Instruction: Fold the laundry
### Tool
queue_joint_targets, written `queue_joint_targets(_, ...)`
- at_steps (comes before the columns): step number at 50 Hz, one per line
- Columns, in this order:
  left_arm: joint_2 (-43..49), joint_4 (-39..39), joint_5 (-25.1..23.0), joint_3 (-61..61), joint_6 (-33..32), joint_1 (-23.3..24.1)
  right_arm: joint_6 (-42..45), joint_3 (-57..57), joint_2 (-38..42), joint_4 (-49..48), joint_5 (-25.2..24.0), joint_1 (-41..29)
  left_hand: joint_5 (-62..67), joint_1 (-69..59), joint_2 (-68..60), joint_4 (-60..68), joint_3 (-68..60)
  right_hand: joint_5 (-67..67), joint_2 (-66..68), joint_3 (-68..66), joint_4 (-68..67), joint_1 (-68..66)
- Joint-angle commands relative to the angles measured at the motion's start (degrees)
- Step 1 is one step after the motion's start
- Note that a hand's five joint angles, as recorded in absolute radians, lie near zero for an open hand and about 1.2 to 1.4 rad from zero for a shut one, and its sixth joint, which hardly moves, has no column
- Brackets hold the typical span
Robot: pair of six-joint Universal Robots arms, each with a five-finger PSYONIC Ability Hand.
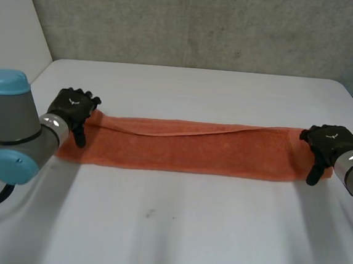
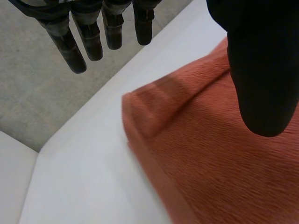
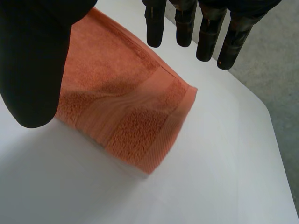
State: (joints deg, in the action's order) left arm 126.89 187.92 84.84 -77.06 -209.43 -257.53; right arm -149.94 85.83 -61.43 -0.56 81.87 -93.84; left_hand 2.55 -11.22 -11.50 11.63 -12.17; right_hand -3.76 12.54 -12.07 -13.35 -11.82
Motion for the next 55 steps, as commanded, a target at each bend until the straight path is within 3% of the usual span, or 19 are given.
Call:
queue_joint_targets(1,-3.1,0.2,-0.3,-4.9,-0.2,0.4,0.1,1.1,-0.5,0.7,-2.1,2.1,2.4,-3.7,-3.4,3.3,-2.7,3.8,-2.5,2.1,3.3,1.8)
queue_joint_targets(5,-3.0,-0.2,-1.2,-4.8,0.3,0.6,0.1,1.2,-0.4,0.7,-2.3,2.2,13.3,-14.6,-14.3,14.2,-13.7,3.8,-2.5,2.1,3.3,1.8)
queue_joint_targets(14,1.2,-0.9,-5.8,-1.7,0.4,2.2,0.1,1.3,-0.1,0.6,-2.4,1.9,13.5,-14.8,-14.5,14.4,-13.9,3.8,-2.5,2.1,3.3,1.8)
queue_joint_targets(31,13.8,-11.2,-5.7,15.9,0.3,2.8,0.3,1.3,0.3,0.3,-2.4,2.0,15.3,-16.7,-16.4,16.2,-15.7,3.8,-2.5,2.1,3.3,1.8)
queue_joint_targets(34,14.1,-11.2,-5.4,16.9,0.4,2.7,0.3,1.3,0.3,0.3,-2.3,2.0,13.0,-14.3,-14.0,13.9,-13.4,3.8,-2.5,2.1,3.3,1.8)
queue_joint_targets(36,14.1,-11.0,-4.9,17.6,0.5,2.7,0.3,1.3,0.3,0.3,-2.3,2.0,-2.6,1.2,1.5,-1.6,2.2,3.8,-2.5,2.1,3.3,1.8)
queue_joint_targets(43,12.9,-9.7,-1.6,18.4,3.0,2.7,0.3,1.4,0.3,0.4,-2.3,1.9,-2.6,1.2,1.5,-1.6,2.2,3.8,-2.5,2.1,3.3,1.8)
queue_joint_targets(55,6.5,-9.1,-1.6,11.3,3.5,2.7,0.3,1.5,0.2,0.7,-2.4,2.1,-2.6,1.2,1.5,-1.6,2.2,3.8,-2.5,2.1,3.3,1.8)
